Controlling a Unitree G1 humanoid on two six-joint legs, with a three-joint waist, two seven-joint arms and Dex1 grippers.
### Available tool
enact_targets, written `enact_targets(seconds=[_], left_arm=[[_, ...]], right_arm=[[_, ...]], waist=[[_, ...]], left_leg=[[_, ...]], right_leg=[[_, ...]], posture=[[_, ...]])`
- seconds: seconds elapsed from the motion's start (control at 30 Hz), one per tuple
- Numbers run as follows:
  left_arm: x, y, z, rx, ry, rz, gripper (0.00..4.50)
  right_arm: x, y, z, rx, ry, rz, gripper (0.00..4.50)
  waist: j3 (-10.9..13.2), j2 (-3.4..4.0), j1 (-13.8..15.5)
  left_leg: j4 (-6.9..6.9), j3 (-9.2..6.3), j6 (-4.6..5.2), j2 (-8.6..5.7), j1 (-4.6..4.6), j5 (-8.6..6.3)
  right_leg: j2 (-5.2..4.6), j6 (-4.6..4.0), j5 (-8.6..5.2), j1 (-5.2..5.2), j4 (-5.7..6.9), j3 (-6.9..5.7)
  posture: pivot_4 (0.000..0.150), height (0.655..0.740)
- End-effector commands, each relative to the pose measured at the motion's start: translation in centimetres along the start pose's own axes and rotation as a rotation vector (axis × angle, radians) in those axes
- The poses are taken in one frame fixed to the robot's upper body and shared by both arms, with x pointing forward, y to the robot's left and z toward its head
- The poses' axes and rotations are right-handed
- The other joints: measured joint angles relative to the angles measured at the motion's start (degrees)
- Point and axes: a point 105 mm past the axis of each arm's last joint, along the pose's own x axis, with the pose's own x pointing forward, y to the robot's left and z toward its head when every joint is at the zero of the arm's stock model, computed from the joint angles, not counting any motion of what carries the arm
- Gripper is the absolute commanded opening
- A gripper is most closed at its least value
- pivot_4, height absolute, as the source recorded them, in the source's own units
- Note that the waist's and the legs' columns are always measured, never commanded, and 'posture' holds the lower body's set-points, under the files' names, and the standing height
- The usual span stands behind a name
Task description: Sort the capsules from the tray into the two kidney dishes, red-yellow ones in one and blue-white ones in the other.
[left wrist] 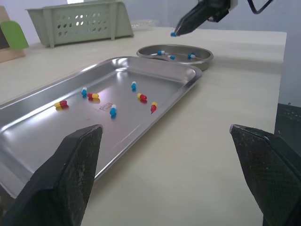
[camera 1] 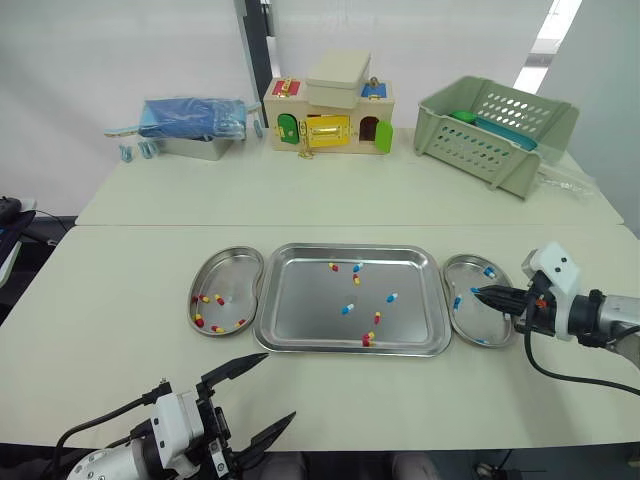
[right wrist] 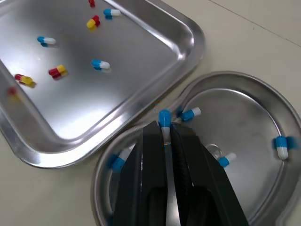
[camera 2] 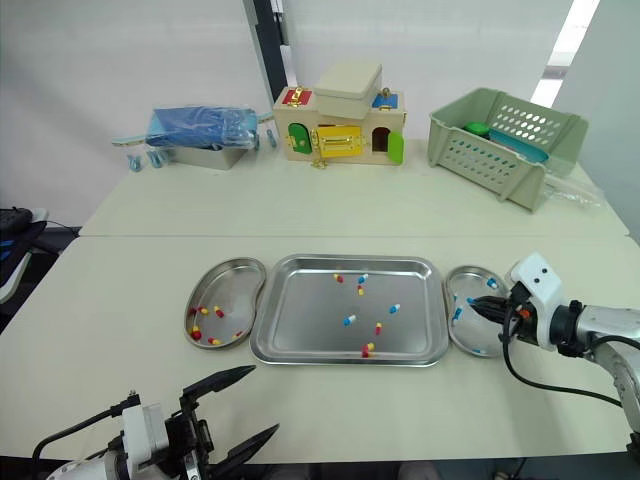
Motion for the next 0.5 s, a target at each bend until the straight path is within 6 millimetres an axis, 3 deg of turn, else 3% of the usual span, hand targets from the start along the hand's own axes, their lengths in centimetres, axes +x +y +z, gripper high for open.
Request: enact_targets(seconds=[0.03, 0.5], left_arm=[[-0.12, -0.03, 0.17, -0.003, -0.007, -0.007, 4.50], [-0.15, 0.18, 0.26, -0.002, -0.003, 0.018, 4.50]], right_arm=[[-0.08, -0.85, -0.05, -0.041, -0.002, -0.055, 0.02], [-0.34, -0.88, 0.03, -0.039, -0.020, -0.035, 3.78]], waist=[[0.00, 0.00, -0.06], [0.00, 0.00, 0.04]], left_leg=[[0.00, 0.00, 0.00, 0.00, 0.00, 0.00], [0.00, -0.02, 0.00, 0.00, 0.01, 0.00]], right_leg=[[0.00, 0.00, 0.00, -0.01, 0.00, 0.00], [0.00, 0.00, 0.00, 0.02, -0.01, -0.01]], posture=[[0.150, 0.7400], [0.150, 0.7400]])
